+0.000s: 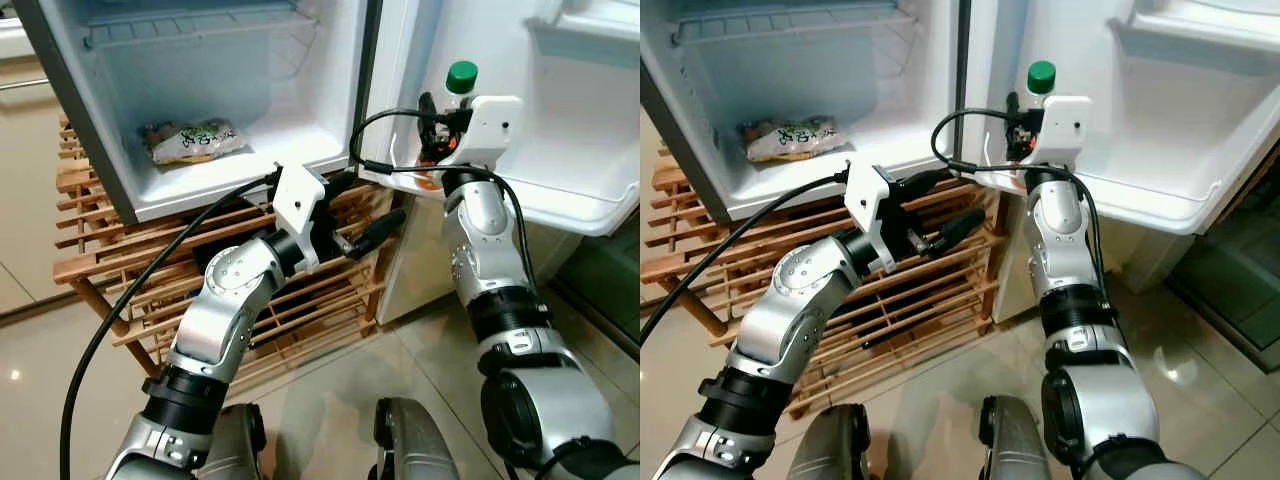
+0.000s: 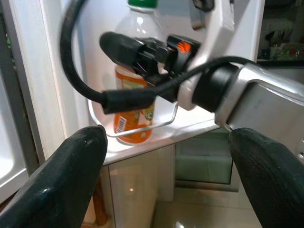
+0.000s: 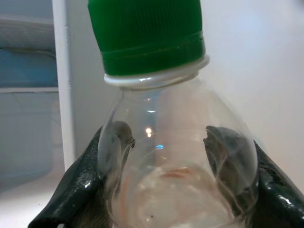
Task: Restocking fridge
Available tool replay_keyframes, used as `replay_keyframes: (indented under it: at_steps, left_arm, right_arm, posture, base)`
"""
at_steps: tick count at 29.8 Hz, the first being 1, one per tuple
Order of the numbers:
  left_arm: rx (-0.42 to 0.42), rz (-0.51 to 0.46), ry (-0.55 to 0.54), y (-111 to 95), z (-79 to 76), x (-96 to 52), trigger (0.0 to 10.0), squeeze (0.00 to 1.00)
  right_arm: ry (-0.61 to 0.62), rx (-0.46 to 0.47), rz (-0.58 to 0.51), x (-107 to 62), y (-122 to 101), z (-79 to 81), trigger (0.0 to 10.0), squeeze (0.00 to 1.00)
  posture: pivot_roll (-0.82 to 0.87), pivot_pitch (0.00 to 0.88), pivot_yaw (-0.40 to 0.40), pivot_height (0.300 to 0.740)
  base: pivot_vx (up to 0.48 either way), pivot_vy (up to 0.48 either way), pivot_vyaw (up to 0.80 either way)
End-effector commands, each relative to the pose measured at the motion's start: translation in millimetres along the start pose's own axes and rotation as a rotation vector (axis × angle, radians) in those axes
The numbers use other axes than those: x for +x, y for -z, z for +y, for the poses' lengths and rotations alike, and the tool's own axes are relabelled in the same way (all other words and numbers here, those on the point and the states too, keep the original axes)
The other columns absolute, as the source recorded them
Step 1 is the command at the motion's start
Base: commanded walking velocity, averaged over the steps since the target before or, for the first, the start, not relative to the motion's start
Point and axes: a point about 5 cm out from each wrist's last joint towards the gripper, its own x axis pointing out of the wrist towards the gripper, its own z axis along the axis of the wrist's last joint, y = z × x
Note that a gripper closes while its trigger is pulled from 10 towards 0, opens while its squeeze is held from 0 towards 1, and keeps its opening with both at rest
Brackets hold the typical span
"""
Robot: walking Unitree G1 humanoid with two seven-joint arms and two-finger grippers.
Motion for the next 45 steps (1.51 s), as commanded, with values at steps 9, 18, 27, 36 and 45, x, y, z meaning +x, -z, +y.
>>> replay_keyframes:
  at_steps: [9, 18, 27, 36, 45]
  left_arm:
    - [0.006, 0.016, -0.012, 3, -1.6, 0.1, 10.0, 0.0]
    - [0.012, 0.017, -0.01, 4, -6.2, 0.5, 10.0, 0.0]
    - [0.021, 0.014, 0.0, 3, -11.8, 1.0, 10.0, 0.0]
    - [0.016, -0.008, -0.041, 1, -9.0, -0.2, 10.0, 0.0]
    - [0.014, -0.006, -0.062, 4, -8.3, -5.1, 10.0, 0.0]
  right_arm:
    - [0.025, 0.114, 0.015, 19.7, -11, 2.8, 0.0, 0.0]
    - [0.054, 0.04, 0.019, 23.2, -10, 2.2, 10.0, 1.0]
    - [0.065, -0.028, -0.051, 29.1, -25, 2.2, 10.0, 1.0]
    - [0.059, -0.002, -0.092, 29.7, -34, 5.8, 10.0, 1.0]
    - [0.048, -0.062, -0.163, 11.4, -48, 12.8, 10.0, 1.0]
  posture:
    - [-0.08, 0.0, 0.01, 0.613]
    - [-0.07, 0.0, 0.002, 0.613]
    - [-0.07, 0.0, -0.001, 0.613]
    - [-0.08, 0.0, -0.003, 0.613]
    - [-0.1, 0.0, -0.009, 0.613]
  base:
    - [0.0, 0.0, 0.0]
    - [0.0, 0.0, 0.0]
    - [0.0, 0.0, 0.0]
    - [0.0, 0.0, 0.0]
    - [0.0, 0.0, 0.0]
